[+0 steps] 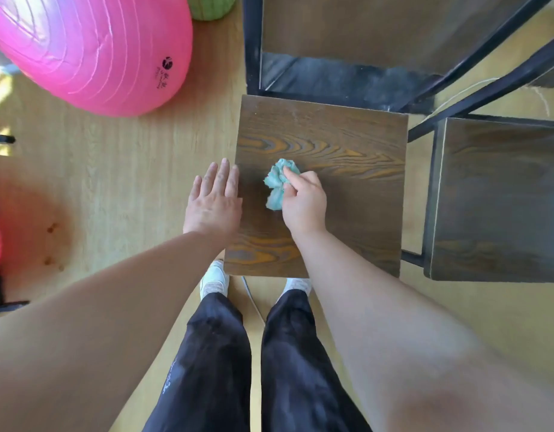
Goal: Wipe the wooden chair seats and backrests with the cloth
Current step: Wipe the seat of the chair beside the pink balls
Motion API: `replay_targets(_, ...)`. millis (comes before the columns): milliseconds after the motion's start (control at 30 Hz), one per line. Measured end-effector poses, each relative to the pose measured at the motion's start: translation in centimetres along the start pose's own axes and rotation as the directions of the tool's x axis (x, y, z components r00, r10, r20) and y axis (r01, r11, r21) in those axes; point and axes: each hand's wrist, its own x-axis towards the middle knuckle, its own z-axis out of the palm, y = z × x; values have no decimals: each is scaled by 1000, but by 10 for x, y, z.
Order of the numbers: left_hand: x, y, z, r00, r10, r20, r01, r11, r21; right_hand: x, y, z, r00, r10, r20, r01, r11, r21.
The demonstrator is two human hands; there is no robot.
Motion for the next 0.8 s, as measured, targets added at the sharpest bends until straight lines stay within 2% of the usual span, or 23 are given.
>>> replay_targets(167,29,66,-8,999,38,-30,-38,999,-8,33,52,-81,948,277,-158,-252,954,164)
replay_targets(233,40,90,-10,998,45,-45,-46,999,-19,45,70,-106,921,327,-213,-293,940,176)
replay_targets(300,49,109,-12,997,60,-53,-62,998,-23,58,85,-125,910,339,-238,-308,938,158)
replay_targets(400,61,127,-12,994,93,-55,-93,996,12,77,105,-138,887,395,-241,-346,912,221)
replay_targets(467,68,130,-12,994,95,-54,-93,995,32,88,111,-139,882,398,-254,-361,915,181)
replay_targets(700,86,105,-14,998,58,-38,-57,997,43,111,104,-113,894,351,-279,-373,927,-28)
replay_targets(800,90,86,-17,999,37,-31,-35,998,47,118,91,-99,891,353,-286,-369,929,-3)
